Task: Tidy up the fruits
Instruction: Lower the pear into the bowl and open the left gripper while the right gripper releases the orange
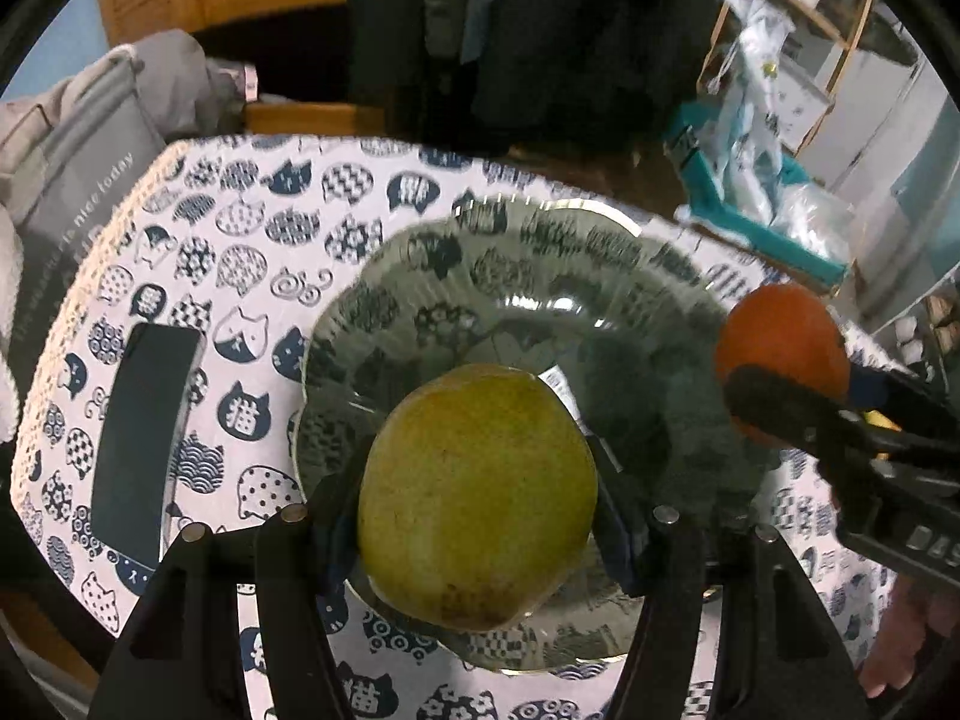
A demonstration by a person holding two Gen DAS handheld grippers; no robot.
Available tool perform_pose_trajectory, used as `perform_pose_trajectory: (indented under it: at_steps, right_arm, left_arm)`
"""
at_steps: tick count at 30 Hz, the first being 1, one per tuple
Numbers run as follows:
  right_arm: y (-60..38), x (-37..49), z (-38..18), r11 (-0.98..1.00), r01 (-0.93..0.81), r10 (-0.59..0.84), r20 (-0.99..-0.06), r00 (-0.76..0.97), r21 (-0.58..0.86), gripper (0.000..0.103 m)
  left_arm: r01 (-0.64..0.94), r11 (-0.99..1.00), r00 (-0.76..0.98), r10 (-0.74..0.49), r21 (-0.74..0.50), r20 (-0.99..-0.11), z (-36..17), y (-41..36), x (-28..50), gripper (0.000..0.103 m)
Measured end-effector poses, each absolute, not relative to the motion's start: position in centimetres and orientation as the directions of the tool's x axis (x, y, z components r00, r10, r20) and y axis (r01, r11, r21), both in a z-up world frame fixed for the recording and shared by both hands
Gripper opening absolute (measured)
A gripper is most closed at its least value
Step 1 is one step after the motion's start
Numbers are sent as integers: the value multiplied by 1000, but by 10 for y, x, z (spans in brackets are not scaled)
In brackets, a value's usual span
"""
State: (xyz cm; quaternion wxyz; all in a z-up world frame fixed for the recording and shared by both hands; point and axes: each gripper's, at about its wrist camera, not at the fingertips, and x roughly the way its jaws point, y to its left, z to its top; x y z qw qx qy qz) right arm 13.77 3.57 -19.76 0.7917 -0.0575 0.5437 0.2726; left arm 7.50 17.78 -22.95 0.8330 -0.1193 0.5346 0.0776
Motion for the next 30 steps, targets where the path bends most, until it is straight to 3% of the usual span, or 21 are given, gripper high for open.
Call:
perform_pose_trajectory:
  at_steps: [18,20,21,23,30]
  right_arm:
    - [28,140,-213,859,-464,353,-905,236,215,68]
    - [28,140,-212,859,-463,356,-904,236,217,68]
    - [28,140,-212,860,-461,357,-903,238,219,68]
    - [28,141,-211,862,-456,359,-902,237,223,68]
    - [41,137,-218,849,-490,334,-920,205,199,68]
  left_arm:
    - [-283,954,289,-15,-101,-957,-282,179,86,65]
    - [-276,956,319,-5,-98,-948,-275,178,85,70]
    - [-276,956,328,-7,-102,-945,-271,178,86,80]
    - [-283,953,343,-2,-106,-939,-264,180,85,87]
    - [-346,934,371,44,-94,-928,-237,201,62,87]
